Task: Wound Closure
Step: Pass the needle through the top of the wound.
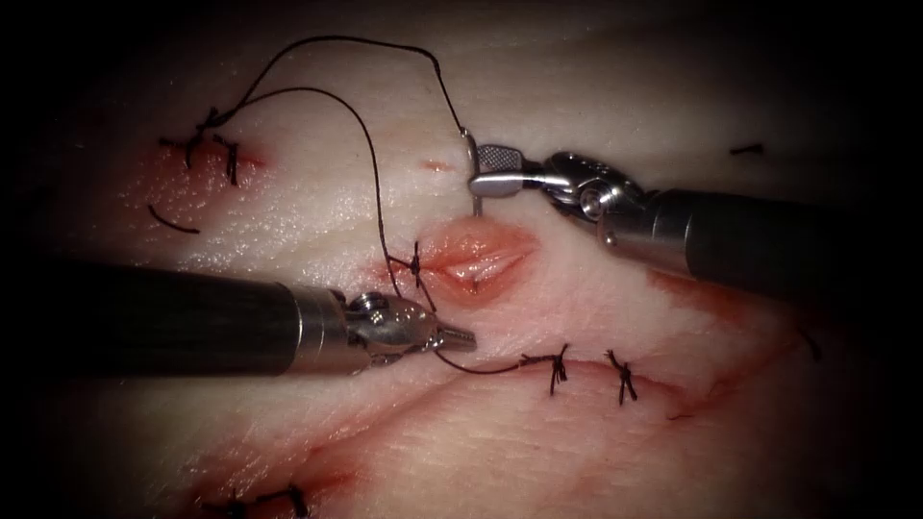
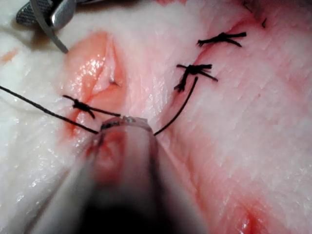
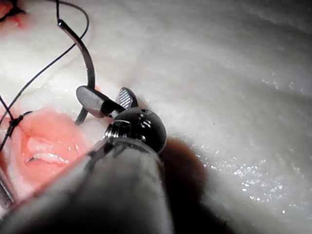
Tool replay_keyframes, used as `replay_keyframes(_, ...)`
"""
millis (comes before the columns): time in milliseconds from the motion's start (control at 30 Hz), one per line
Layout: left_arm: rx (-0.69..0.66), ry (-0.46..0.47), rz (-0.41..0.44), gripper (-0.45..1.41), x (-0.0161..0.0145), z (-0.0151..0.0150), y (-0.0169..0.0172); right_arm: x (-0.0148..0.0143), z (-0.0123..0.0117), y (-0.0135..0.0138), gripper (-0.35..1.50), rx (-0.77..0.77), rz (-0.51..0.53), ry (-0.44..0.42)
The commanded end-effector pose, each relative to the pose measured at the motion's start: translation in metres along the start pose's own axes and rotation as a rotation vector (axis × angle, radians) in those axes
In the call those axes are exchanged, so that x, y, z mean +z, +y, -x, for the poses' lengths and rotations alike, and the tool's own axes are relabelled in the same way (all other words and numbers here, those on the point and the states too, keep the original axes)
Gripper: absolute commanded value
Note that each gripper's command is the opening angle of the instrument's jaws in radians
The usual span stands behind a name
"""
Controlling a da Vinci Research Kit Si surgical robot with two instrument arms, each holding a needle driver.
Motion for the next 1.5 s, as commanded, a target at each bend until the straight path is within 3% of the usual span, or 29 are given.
replay_keyframes(33, 0.002, 0.001, 0.0, 0.01, 0.0007, -0.0003, -0.0002, 0.0009, -0.0008, 0.0003, 1.49, -0.03, -0.006, 0.005)
replay_keyframes(300, 0.002, 0.001, 0.0, 0.01, 0.0007, -0.0004, -0.0002, 0.0028, -0.0008, -0.0019, 1.49, -0.114, -0.079, -0.084)
replay_keyframes(533, 0.002, 0.001, 0.001, 0.01, 0.0007, -0.0004, -0.0002, 0.0047, -0.0014, -0.0015, 1.49, -0.107, -0.065, -0.096)
replay_keyframes(600, 0.002, 0.001, 0.001, 0.01, 0.0007, -0.0003, -0.0002, 0.0051, -0.0015, -0.0012, 1.37, -0.119, -0.06, -0.098)
replay_keyframes(633, 0.002, 0.001, 0.001, 0.01, 0.0007, -0.0003, -0.0002, 0.0052, -0.0015, -0.0012, 1.23, -0.137, -0.06, -0.104)
replay_keyframes(667, 0.002, 0.001, 0.001, 0.01, 0.0007, -0.0003, -0.0002, 0.0052, -0.0015, -0.0011, 0.83, -0.143, -0.065, -0.116)
replay_keyframes(700, 0.002, 0.001, 0.001, 0.01, 0.0006, -0.0003, -0.0002, 0.005, -0.0014, -0.0011, 0.33, -0.144, -0.064, -0.138)
replay_keyframes(733, 0.002, 0.001, 0.001, 0.01, 0.0006, -0.0003, -0.0002, 0.0049, -0.0013, -0.0012, -0.34, -0.147, -0.038, -0.182)
replay_keyframes(800, 0.002, 0.001, 0.002, 0.01, 0.0006, -0.0003, -0.0002, 0.0047, -0.0013, -0.0013, -0.35, -0.132, -0.008, -0.216)
replay_keyframes(967, 0.002, 0.001, 0.001, 0.01, 0.0006, -0.0003, -0.0002, 0.004, -0.0006, -0.002, -0.35, 0.079, 0.006, -0.201)
replay_keyframes(1300, 0.002, 0.001, 0.001, 0.01, 0.0006, -0.0004, -0.0002, 0.0038, 0.0018, -0.0035, -0.35, 0.398, -0.108, -0.178)
replay_keyframes(1500, 0.002, 0.001, 0.001, 0.01, 0.0007, -0.0004, -0.0002, 0.0042, 0.0049, -0.0058, -0.35, 0.563, -0.153, -0.173)
